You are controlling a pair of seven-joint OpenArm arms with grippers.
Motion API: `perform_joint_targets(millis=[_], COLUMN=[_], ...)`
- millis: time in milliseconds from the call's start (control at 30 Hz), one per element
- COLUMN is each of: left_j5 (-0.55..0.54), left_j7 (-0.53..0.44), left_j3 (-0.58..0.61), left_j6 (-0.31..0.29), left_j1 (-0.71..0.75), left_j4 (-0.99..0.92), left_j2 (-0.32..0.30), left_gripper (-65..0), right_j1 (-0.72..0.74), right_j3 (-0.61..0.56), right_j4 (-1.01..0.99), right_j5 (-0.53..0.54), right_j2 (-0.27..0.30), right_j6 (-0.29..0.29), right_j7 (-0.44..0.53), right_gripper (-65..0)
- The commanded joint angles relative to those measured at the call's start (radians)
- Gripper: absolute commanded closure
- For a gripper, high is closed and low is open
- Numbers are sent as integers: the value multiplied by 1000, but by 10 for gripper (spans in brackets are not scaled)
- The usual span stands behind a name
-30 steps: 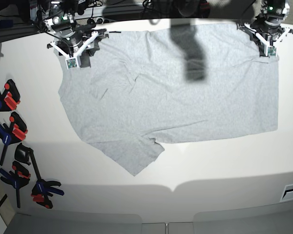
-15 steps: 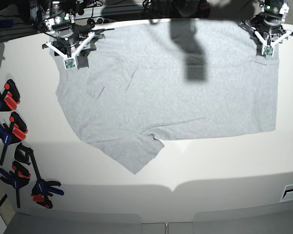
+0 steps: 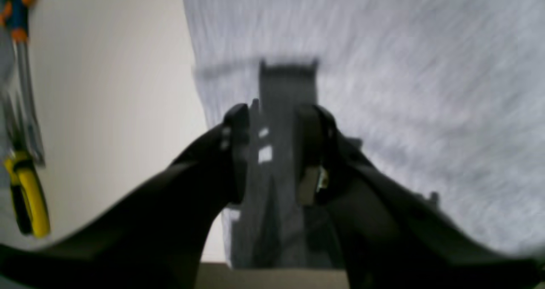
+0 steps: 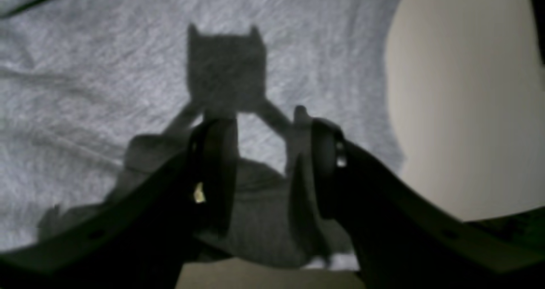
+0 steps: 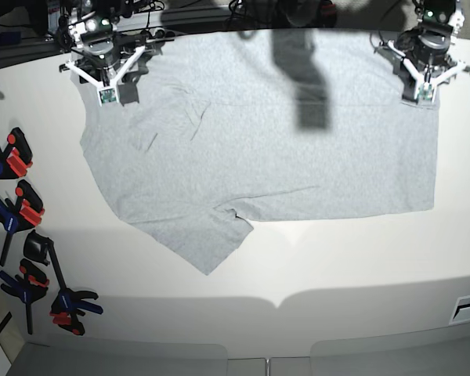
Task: Fold the T-shirt properly
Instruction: 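Release and move the left gripper along the edge to the hem corner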
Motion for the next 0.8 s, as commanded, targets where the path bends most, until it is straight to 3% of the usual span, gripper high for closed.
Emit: perform_joint_targets(millis=[0, 100, 300, 400, 500, 633, 767], left_j5=[27, 69, 69, 69, 57, -5, -87], left_j7=[-20, -47, -113, -135, -62, -18, -28], left_j3=[-7, -7, -7, -7, -7, -7, -7], left_j6=[25, 98, 100, 95, 68, 11, -24], left_j1=[5, -6, -106, -169, -263, -420, -553], left_j4=[33, 62, 68, 68, 67, 24, -127], left_j2=[-12, -12, -14, -14, -14, -18, -78], left_gripper=[-164, -164, -190, -214, -217, -218, -218], right_j1=[0, 0, 4, 6, 6, 6, 6], right_j3=[5, 5, 5, 5, 5, 5, 4], right_j4=[39, 87, 148, 153, 153, 153, 153], right_j5=[-3, -4, -3, -3, -3, -3, -3], right_j2=[10, 10, 10, 10, 8, 7, 8], right_j6=[-11, -11, -10, 7, 6, 4, 5], right_j7=[24, 50, 152, 143, 145, 161, 151], right_gripper=[-260, -260, -262, -344, -429, -430, -430])
